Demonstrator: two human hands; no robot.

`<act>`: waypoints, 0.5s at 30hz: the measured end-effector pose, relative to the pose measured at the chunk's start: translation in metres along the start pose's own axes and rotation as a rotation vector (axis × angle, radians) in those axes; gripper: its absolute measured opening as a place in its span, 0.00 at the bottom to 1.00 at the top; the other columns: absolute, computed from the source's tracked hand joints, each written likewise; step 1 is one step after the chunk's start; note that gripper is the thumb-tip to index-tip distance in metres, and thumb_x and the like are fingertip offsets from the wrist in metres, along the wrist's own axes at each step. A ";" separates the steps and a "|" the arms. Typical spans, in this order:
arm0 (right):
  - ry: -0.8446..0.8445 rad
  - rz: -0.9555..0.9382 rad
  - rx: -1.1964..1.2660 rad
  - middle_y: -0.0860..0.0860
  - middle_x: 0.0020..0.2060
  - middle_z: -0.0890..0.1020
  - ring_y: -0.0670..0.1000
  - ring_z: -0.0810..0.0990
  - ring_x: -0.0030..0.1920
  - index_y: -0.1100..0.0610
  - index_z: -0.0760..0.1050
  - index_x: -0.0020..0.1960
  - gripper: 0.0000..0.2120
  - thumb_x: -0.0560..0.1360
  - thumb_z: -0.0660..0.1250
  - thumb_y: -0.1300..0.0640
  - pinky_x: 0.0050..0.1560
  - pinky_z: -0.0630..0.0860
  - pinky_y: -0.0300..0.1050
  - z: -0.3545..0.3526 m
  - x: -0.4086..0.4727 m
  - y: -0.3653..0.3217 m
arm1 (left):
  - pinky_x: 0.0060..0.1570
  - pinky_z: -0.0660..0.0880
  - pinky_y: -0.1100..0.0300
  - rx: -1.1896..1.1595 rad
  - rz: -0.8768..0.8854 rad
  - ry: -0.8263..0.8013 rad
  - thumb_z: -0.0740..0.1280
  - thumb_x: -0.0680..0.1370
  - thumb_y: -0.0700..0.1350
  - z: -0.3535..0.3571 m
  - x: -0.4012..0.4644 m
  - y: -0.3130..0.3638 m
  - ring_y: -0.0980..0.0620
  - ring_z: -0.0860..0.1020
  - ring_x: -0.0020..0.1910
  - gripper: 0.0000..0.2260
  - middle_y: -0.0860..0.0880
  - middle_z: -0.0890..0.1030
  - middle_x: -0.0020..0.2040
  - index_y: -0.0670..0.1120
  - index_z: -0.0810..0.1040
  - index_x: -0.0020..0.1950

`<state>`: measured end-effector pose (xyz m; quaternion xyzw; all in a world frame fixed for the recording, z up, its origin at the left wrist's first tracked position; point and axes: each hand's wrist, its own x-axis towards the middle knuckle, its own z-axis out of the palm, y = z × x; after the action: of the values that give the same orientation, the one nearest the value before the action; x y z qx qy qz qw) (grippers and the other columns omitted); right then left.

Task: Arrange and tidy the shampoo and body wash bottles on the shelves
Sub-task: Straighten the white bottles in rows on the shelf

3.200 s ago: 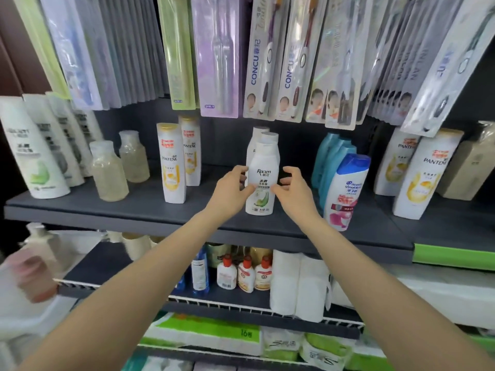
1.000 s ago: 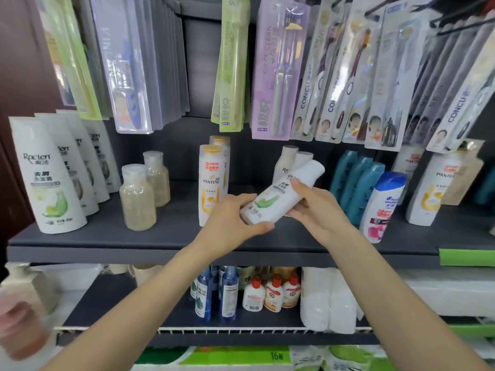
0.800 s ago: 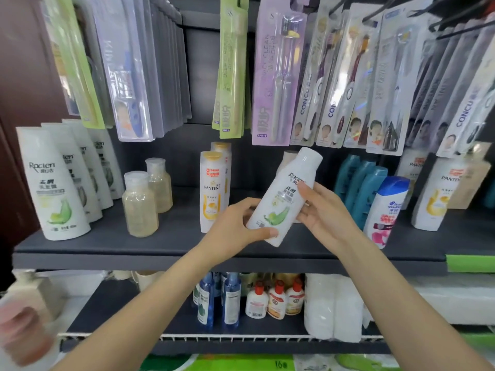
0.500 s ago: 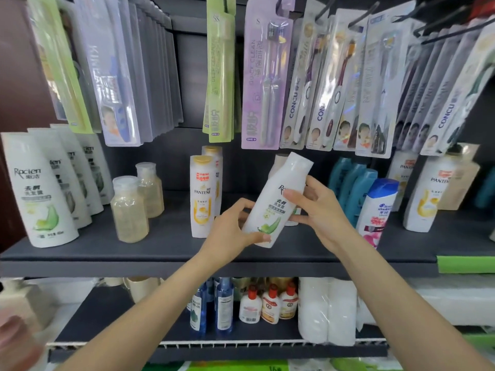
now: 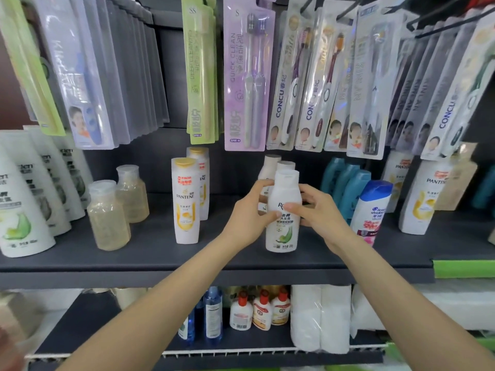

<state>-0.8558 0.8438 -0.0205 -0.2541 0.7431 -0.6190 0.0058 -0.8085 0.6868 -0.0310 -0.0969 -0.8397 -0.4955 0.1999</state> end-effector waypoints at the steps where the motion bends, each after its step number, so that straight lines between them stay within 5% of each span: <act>1: 0.002 0.011 -0.001 0.48 0.53 0.81 0.46 0.82 0.50 0.50 0.73 0.63 0.18 0.74 0.69 0.61 0.47 0.81 0.43 -0.001 0.001 0.005 | 0.40 0.74 0.72 0.009 0.002 -0.005 0.69 0.75 0.42 0.002 0.003 0.000 0.60 0.77 0.46 0.24 0.56 0.76 0.48 0.53 0.65 0.67; 7: 0.015 0.048 0.029 0.50 0.56 0.82 0.49 0.82 0.53 0.53 0.73 0.65 0.19 0.75 0.68 0.61 0.53 0.80 0.51 -0.007 0.011 0.022 | 0.41 0.72 0.71 0.048 -0.018 0.006 0.69 0.75 0.42 0.011 0.013 -0.008 0.59 0.77 0.42 0.23 0.52 0.76 0.48 0.54 0.67 0.66; 15: 0.124 0.038 0.094 0.47 0.51 0.82 0.45 0.80 0.53 0.52 0.76 0.56 0.10 0.81 0.59 0.52 0.53 0.78 0.45 -0.015 0.024 0.019 | 0.43 0.73 0.72 0.035 -0.010 0.041 0.70 0.74 0.47 0.006 0.019 -0.004 0.61 0.77 0.47 0.24 0.54 0.76 0.50 0.55 0.66 0.67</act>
<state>-0.8884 0.8507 -0.0267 -0.2005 0.7167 -0.6677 -0.0167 -0.8282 0.6891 -0.0288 -0.0791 -0.8445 -0.4835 0.2164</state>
